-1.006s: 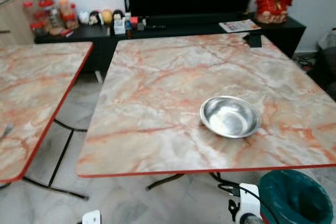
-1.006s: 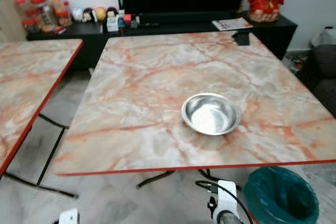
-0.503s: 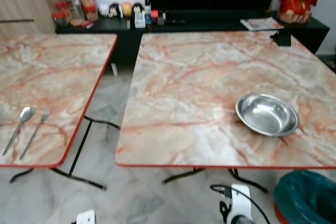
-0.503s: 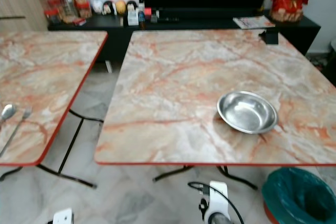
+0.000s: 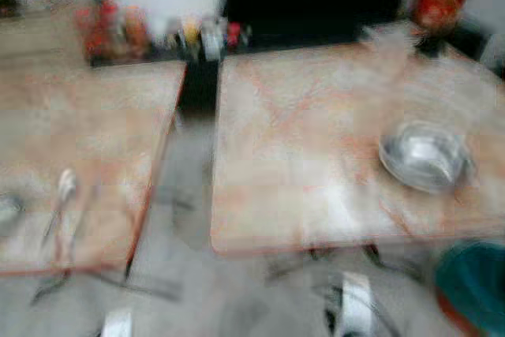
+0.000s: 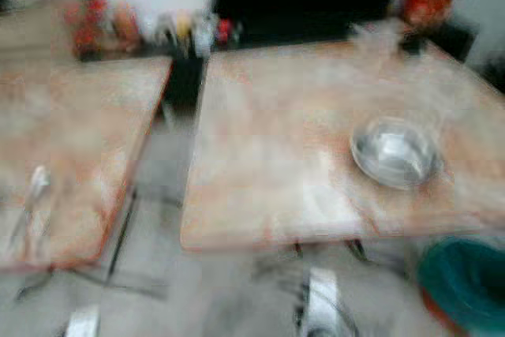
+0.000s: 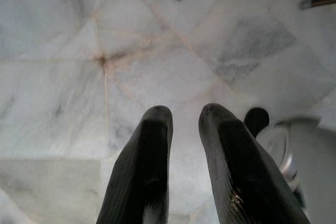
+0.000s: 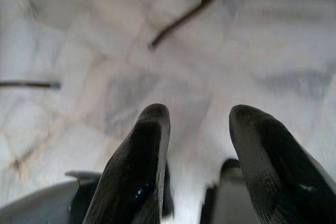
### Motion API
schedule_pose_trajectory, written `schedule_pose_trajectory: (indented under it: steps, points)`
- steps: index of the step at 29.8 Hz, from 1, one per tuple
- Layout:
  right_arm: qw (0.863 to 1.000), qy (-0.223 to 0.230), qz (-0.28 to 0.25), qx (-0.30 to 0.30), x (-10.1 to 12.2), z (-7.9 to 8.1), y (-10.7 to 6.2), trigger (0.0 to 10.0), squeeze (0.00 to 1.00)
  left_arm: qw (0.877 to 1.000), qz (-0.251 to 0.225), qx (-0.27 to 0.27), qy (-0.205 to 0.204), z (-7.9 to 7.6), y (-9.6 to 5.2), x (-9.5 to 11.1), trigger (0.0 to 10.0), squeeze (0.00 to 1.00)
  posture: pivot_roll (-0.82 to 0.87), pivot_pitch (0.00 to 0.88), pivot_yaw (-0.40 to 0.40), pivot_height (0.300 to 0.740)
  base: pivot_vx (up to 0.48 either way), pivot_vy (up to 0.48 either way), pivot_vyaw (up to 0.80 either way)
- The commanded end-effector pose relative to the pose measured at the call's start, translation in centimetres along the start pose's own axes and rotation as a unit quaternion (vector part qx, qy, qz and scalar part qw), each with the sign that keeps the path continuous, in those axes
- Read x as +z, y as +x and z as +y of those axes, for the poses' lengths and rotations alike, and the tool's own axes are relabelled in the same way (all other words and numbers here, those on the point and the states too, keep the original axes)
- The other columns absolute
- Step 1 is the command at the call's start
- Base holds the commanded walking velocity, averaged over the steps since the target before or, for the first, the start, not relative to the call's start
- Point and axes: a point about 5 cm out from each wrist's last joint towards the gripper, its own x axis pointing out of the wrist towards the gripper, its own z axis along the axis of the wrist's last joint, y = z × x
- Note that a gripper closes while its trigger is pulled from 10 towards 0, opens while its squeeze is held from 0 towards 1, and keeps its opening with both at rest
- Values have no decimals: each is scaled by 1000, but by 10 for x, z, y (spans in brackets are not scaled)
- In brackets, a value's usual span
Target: Setting the table
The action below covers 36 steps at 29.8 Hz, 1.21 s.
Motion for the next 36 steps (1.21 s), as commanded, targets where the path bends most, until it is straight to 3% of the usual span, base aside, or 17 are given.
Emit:
schedule_pose_trajectory:
  steps: [1,19,25,32,36]
  points:
    - [1000,2,-9,-10,6,-6,1,10000,0,1000,5,-7,11,-3,0,-1,10000,0,39,0,103,740,0,334,0]
    - [1000,11,-9,0,7,2,2,10000,0,1000,-8,18,1,17,-2,6,10000,0,111,0,112,740,0,334,0]
    - [1000,3,-9,-14,9,-8,1,10000,0,1000,1,21,-15,14,-3,-4,10000,0,104,0,92,740,0,334,0]
    - [1000,-26,-14,-6,15,-5,3,10000,0,999,1,21,-30,7,-2,-6,10000,0,120,0,72,740,0,335,91]
    - [1000,1,-14,-9,18,-4,3,10000,0,999,-1,16,-31,2,-1,-5,10000,0,124,0,71,740,0,333,142]
